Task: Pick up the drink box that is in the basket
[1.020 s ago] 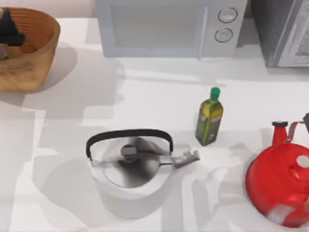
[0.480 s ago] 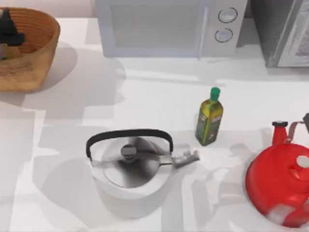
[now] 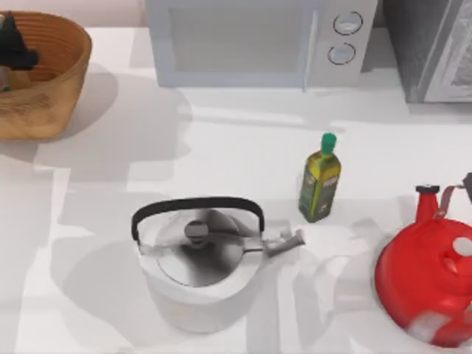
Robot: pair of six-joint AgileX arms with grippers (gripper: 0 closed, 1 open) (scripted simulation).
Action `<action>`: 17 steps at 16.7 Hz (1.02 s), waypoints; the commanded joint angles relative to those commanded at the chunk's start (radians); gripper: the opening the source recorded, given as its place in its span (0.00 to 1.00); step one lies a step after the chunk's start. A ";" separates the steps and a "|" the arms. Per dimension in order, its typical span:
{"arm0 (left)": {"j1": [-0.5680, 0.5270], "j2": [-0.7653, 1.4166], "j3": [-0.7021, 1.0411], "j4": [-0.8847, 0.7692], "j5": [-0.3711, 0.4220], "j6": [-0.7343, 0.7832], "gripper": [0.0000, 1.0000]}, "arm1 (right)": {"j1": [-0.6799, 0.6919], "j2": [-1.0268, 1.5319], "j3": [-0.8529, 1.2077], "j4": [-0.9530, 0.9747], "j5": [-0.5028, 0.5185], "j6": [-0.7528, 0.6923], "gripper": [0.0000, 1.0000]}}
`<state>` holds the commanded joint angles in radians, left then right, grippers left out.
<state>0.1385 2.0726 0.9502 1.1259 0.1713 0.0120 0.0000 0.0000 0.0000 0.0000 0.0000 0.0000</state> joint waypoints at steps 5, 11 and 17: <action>0.000 -0.087 0.064 -0.160 -0.002 -0.001 0.00 | 0.000 0.000 0.000 0.000 0.000 0.000 1.00; 0.000 -0.248 0.190 -0.432 -0.005 0.001 0.00 | 0.000 0.000 0.000 0.000 0.000 0.000 1.00; -0.002 -0.327 0.253 -0.572 -0.006 0.003 0.00 | 0.000 0.000 0.000 0.000 0.000 0.000 1.00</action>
<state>0.1365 1.7451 1.2030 0.5540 0.1651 0.0152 0.0000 0.0000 0.0000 0.0000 0.0000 0.0000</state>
